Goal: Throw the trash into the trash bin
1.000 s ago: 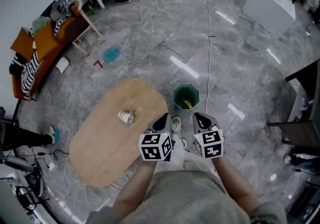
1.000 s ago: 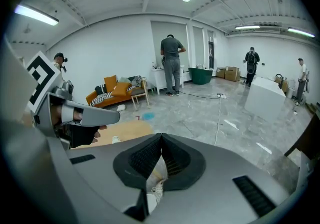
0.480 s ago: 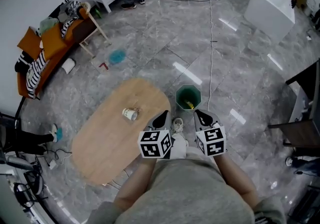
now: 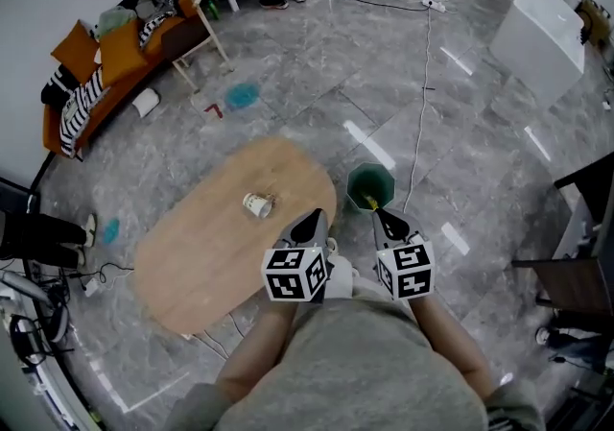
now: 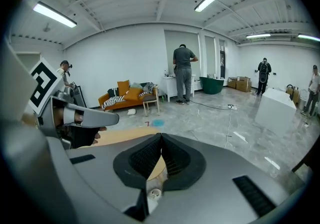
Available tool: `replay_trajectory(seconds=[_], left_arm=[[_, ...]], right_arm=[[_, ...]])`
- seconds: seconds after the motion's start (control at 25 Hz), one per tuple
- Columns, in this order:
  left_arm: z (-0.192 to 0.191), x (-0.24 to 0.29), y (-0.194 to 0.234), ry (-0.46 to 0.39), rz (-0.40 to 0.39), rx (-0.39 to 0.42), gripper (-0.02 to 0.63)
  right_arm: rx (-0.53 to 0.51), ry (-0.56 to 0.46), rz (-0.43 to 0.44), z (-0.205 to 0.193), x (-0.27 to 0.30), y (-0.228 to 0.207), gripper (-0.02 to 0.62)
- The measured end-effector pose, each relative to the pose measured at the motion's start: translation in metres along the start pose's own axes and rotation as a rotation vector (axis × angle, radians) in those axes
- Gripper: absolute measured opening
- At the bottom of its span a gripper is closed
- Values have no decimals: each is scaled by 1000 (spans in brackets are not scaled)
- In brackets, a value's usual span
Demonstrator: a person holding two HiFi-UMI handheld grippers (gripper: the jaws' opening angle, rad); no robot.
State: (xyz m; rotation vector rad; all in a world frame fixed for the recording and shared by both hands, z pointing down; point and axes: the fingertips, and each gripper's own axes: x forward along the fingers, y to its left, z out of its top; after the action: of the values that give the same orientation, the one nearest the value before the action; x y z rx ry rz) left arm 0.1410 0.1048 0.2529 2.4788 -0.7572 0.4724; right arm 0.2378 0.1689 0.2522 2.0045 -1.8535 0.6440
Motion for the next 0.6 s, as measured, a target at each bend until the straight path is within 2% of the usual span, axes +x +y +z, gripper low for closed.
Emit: replay_trajectory(seconds=[0.6], left_arm=[[-3,-64,83,-96,215,-130,0]], right_arm=[[-128,23,199,13,37,80,9]])
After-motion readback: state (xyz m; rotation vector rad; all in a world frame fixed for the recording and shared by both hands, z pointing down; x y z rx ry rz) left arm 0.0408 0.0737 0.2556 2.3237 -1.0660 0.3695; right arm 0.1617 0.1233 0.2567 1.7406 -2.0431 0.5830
